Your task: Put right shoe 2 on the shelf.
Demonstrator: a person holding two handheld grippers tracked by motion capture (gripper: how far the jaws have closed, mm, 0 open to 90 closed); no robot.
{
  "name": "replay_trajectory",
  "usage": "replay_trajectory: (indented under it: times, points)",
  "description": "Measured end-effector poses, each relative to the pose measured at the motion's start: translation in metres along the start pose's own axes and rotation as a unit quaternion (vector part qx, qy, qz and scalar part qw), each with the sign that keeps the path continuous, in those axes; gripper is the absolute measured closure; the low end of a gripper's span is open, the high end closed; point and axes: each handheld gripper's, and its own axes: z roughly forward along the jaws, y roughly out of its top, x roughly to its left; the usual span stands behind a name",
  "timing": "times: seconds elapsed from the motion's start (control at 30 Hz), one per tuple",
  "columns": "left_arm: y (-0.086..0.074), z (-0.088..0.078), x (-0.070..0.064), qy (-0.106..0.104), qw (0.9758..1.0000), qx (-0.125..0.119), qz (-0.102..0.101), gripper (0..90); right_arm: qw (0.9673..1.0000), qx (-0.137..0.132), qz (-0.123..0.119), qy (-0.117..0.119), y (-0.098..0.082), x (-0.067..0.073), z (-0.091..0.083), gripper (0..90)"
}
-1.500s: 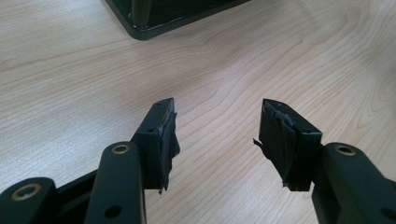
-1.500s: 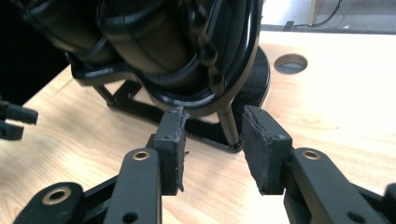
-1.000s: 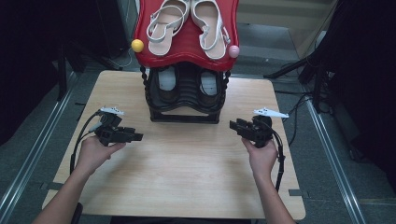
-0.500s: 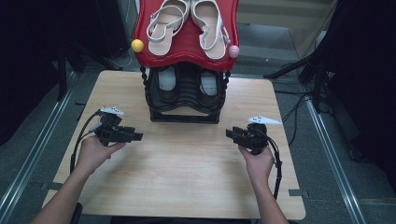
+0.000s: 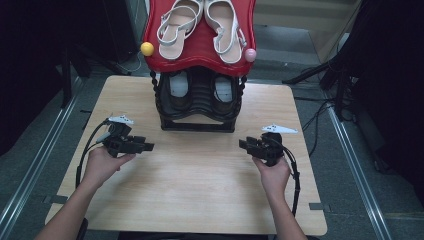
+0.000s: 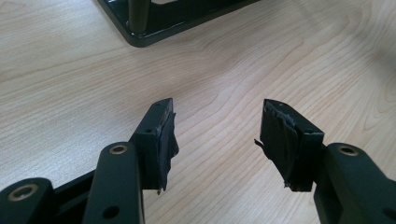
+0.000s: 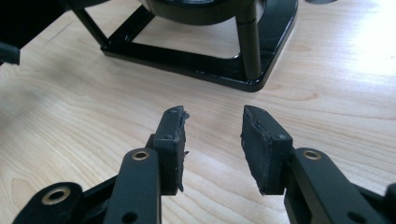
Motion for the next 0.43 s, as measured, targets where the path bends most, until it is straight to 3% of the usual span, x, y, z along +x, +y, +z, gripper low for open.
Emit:
replay_trajectory:
  times: [0.43]
  points:
    - [-0.0019, 0.01, -0.0017, -0.008, 0.9999, -0.004, 0.006, 39.2, 1.0, -0.004, -0.002, 0.0, 0.0013, 0.0003, -0.0008, 59.9]
